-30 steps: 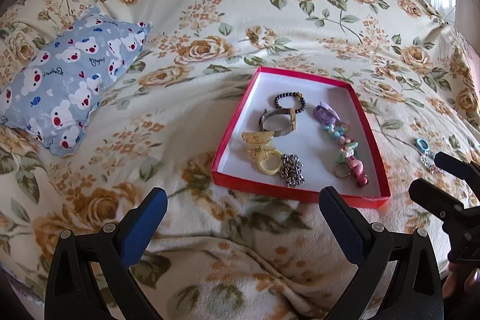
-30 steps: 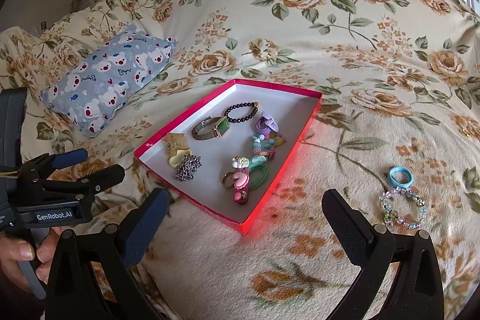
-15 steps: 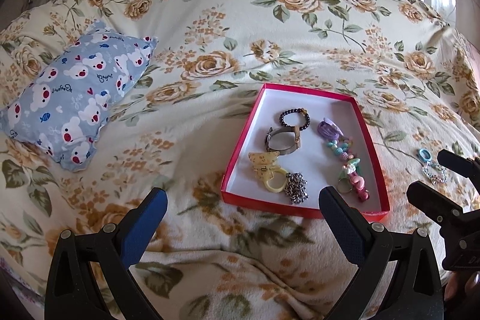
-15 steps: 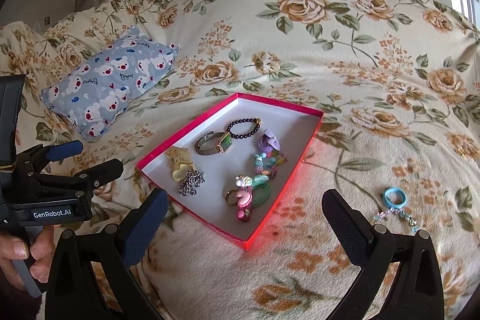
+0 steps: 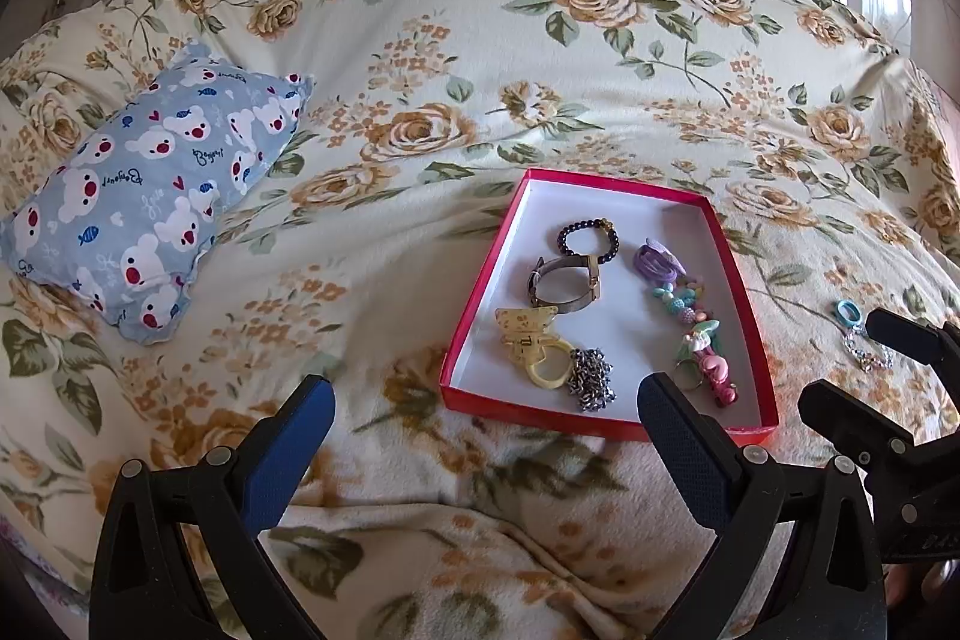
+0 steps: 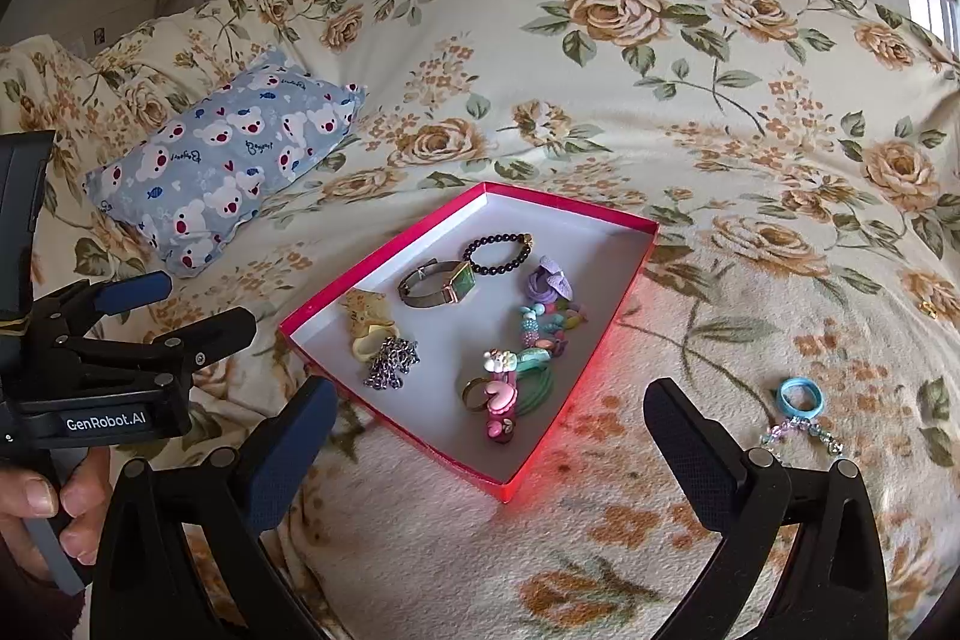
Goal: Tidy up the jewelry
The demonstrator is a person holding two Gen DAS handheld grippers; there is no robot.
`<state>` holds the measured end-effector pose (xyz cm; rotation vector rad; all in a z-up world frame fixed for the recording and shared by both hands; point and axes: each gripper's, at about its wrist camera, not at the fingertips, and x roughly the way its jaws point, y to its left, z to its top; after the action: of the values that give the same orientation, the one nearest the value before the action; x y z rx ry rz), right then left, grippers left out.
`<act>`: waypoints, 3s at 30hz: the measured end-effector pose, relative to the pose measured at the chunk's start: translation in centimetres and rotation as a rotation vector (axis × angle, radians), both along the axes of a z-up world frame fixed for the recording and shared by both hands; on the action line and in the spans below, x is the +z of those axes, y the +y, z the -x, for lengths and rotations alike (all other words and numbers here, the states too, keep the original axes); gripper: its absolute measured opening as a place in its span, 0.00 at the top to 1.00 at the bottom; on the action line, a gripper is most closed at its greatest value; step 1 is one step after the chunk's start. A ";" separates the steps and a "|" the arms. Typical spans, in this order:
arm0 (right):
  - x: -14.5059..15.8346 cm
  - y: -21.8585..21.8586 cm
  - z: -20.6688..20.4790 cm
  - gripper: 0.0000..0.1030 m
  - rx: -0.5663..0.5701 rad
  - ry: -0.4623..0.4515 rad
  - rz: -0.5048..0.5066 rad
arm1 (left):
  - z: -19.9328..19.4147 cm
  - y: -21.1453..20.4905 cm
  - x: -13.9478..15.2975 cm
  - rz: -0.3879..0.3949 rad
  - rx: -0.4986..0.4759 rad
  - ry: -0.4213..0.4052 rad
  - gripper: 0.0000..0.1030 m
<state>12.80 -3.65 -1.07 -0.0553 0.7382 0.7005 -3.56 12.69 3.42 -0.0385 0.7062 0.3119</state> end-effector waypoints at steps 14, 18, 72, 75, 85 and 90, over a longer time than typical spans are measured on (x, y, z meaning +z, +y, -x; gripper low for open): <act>-0.1 0.1 0.0 0.00 0.002 0.005 0.000 | -0.4 0.0 -0.1 0.005 -0.001 0.004 0.01; -0.1 0.2 0.0 0.00 0.003 0.004 0.000 | -0.4 0.0 -0.1 0.006 -0.002 0.004 0.01; 0.7 0.9 0.3 0.00 0.020 0.000 -0.013 | -0.5 0.0 -0.2 0.002 -0.012 0.002 0.01; 0.7 0.9 0.2 0.00 0.019 0.002 -0.016 | -0.5 0.0 -0.3 0.003 -0.012 0.002 0.01; 0.7 0.8 0.2 0.00 0.020 0.000 -0.015 | -0.7 0.0 -0.4 0.000 -0.017 0.003 0.01; 0.7 0.8 0.1 0.00 0.019 0.001 -0.015 | -0.8 0.0 -0.3 0.002 -0.024 0.002 0.01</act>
<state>12.66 -2.86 -0.41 -0.0483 0.7337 0.7246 -2.73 12.71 3.13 -0.0320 0.7084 0.2880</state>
